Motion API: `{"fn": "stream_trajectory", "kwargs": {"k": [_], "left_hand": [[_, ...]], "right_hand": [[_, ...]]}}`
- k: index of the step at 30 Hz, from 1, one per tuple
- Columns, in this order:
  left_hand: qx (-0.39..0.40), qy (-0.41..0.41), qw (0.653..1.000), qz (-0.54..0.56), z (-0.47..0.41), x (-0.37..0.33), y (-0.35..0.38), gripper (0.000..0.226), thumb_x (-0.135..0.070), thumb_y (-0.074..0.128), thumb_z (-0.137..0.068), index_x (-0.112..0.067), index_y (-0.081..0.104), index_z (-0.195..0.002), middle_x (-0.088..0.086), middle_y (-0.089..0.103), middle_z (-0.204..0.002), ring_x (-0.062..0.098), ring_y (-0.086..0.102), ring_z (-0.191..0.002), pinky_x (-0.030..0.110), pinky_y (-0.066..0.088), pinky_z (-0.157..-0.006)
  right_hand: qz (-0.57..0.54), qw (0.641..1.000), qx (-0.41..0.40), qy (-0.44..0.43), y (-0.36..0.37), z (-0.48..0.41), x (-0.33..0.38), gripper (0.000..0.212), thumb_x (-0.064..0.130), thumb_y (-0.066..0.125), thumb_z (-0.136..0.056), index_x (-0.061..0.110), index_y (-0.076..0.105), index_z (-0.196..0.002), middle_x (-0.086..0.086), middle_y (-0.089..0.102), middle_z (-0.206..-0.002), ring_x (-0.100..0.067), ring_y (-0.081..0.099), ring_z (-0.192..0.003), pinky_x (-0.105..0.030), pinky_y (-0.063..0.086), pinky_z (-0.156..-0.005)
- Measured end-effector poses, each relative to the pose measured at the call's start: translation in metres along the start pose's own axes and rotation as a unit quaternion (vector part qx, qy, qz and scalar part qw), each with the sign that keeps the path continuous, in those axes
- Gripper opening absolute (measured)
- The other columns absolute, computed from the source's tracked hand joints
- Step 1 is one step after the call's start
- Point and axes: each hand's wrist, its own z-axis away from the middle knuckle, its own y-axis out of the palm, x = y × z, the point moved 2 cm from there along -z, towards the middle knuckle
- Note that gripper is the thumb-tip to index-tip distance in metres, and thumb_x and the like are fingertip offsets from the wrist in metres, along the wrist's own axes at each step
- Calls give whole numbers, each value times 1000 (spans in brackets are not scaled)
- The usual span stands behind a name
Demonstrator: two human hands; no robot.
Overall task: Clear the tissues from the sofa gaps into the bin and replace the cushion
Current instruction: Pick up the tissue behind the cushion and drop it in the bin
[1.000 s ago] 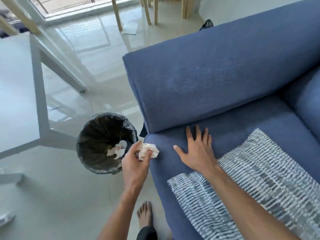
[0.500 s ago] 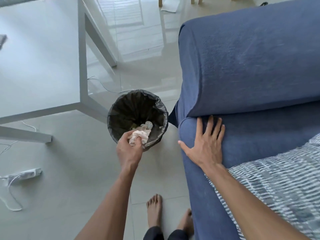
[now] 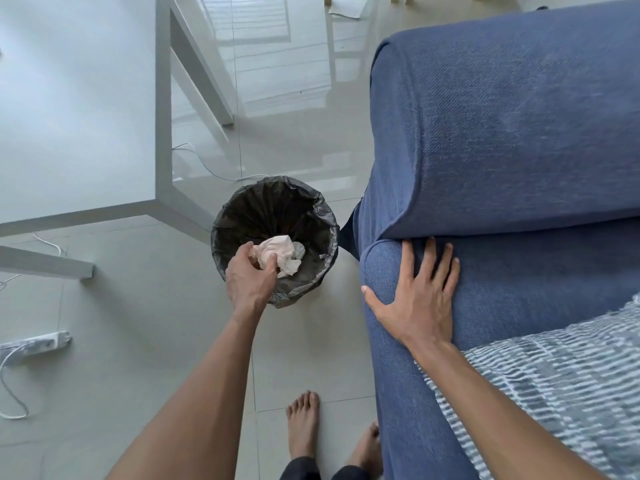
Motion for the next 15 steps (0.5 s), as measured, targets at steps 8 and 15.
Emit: {"fn": "stream_trajectory", "kwargs": {"k": [8,15], "left_hand": [[39,-1,999,-15,9,5,0,53,-34,62,-90,-18,52,-139,12,64,-126,27,57,-119,38,43,-102],[62,49,995,-60,20,0,-10,48,-38,60,-90,-22,54,-135,10,64,-124,27,66,-102,42,49,-96]], "right_hand": [[-1,1000,12,-2,-3,-1,0,106,76,53,-72,8,31,-150,-30,30,-152,-52,21,-142,-60,13,-118],[-16,999,37,-18,-11,-1,-5,106,76,54,-73,12,28,-153,-28,30,-153,-51,21,-143,-59,14,-119]]}}
